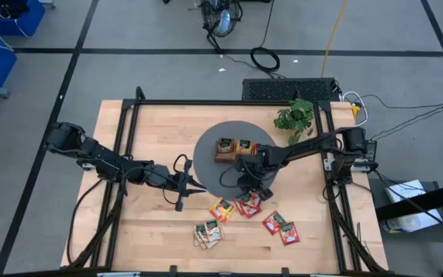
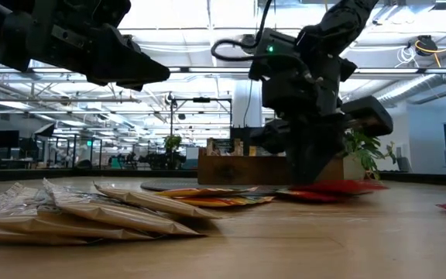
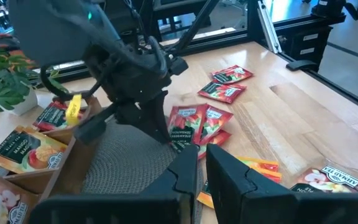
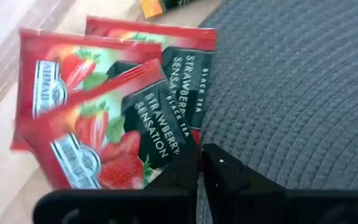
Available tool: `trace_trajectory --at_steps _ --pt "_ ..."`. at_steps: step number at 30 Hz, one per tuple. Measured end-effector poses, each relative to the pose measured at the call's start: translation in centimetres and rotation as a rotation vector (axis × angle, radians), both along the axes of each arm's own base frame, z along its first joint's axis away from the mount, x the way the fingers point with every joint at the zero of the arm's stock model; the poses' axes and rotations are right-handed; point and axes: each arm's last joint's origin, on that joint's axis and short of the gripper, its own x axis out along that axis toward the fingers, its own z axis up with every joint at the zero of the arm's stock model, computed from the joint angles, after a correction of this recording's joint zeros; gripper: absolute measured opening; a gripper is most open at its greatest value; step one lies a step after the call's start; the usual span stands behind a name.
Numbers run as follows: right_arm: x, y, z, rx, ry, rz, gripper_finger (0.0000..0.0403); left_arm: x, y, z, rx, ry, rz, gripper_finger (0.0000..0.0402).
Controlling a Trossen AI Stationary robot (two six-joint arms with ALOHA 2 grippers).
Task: Pick & Place Tea
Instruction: Put the red tea bag to the right section into the wooden organizer
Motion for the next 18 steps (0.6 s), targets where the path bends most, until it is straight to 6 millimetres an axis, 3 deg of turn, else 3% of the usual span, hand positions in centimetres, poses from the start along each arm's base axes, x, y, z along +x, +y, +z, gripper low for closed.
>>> trace_trajectory --at_steps 11,18 --pt "-0.3 0.5 1.4 0.044 -0.033 0.028 0.0004 0.0 0.0 0.1 -0.018 -0.002 -0.001 0.0042" --pt "-0.5 0.5 1.4 0.057 -0.041 0.092 0.0072 0.0 0.0 0.0 -0.02 0.003 -0.006 0.0042"
